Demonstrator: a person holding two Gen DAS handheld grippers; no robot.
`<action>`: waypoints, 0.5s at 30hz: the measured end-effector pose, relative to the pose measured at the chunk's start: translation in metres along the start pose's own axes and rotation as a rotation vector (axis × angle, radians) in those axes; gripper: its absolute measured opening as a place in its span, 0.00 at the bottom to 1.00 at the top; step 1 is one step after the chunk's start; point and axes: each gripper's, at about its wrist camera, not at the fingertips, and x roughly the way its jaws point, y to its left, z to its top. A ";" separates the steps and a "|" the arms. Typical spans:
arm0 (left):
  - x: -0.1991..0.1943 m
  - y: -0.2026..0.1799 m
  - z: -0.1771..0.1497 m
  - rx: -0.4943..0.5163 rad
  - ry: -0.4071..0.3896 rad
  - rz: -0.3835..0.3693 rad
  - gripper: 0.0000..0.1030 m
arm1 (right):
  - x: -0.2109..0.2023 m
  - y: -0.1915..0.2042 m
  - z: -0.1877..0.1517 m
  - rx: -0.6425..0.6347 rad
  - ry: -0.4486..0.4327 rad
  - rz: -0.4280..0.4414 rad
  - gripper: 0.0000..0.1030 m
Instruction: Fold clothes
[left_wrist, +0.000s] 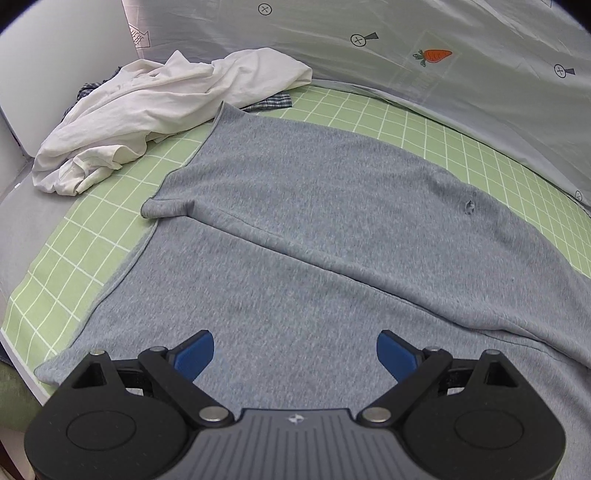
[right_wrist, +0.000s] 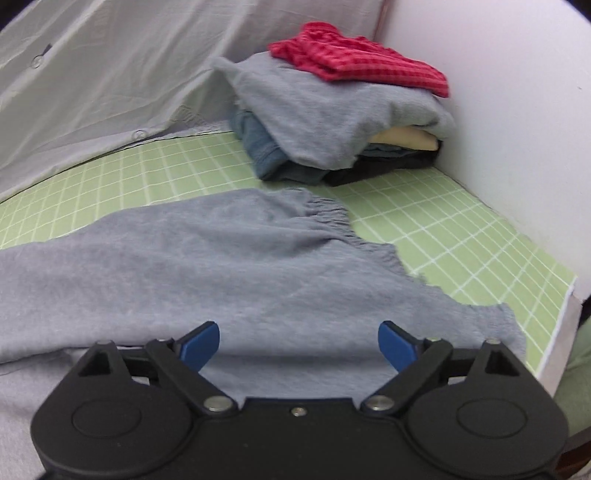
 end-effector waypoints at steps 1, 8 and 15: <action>0.006 0.003 0.007 0.003 0.005 -0.001 0.92 | 0.001 0.021 0.004 -0.023 -0.002 0.023 0.91; 0.060 0.015 0.066 0.032 0.044 -0.023 0.92 | 0.026 0.159 0.049 -0.138 0.003 0.201 0.91; 0.111 -0.001 0.108 0.109 0.061 -0.017 0.92 | 0.071 0.252 0.085 -0.055 0.097 0.238 0.91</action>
